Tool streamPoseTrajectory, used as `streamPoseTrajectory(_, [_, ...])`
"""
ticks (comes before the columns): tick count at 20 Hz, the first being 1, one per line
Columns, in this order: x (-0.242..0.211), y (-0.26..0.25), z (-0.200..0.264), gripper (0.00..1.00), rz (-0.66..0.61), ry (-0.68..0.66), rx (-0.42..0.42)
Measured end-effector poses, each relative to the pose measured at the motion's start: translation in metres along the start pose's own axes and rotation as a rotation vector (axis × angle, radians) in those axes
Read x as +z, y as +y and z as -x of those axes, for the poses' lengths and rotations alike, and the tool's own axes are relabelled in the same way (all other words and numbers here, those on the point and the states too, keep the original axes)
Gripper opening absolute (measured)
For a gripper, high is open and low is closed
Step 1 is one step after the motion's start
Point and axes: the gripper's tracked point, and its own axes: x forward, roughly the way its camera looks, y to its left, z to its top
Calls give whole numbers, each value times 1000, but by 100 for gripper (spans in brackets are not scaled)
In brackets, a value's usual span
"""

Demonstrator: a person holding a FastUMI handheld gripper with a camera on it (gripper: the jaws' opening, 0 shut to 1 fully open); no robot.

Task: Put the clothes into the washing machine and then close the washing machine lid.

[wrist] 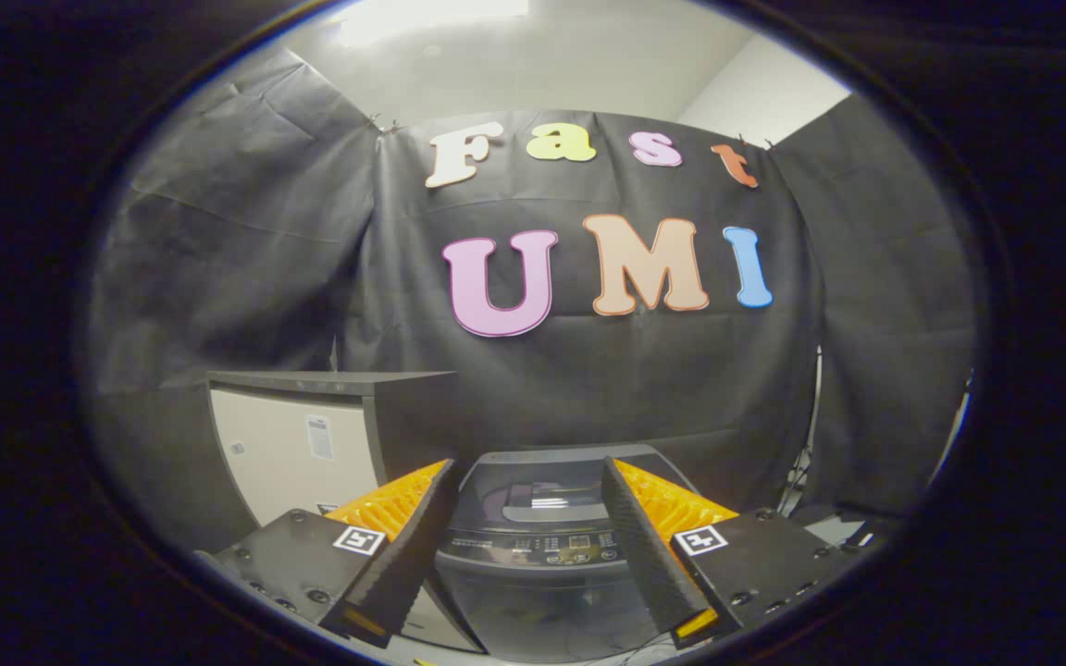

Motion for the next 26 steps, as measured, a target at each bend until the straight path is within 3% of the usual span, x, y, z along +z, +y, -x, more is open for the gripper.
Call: streamPoseTrajectory(26, [-18, -1, 7, 96, 16, 71, -7])
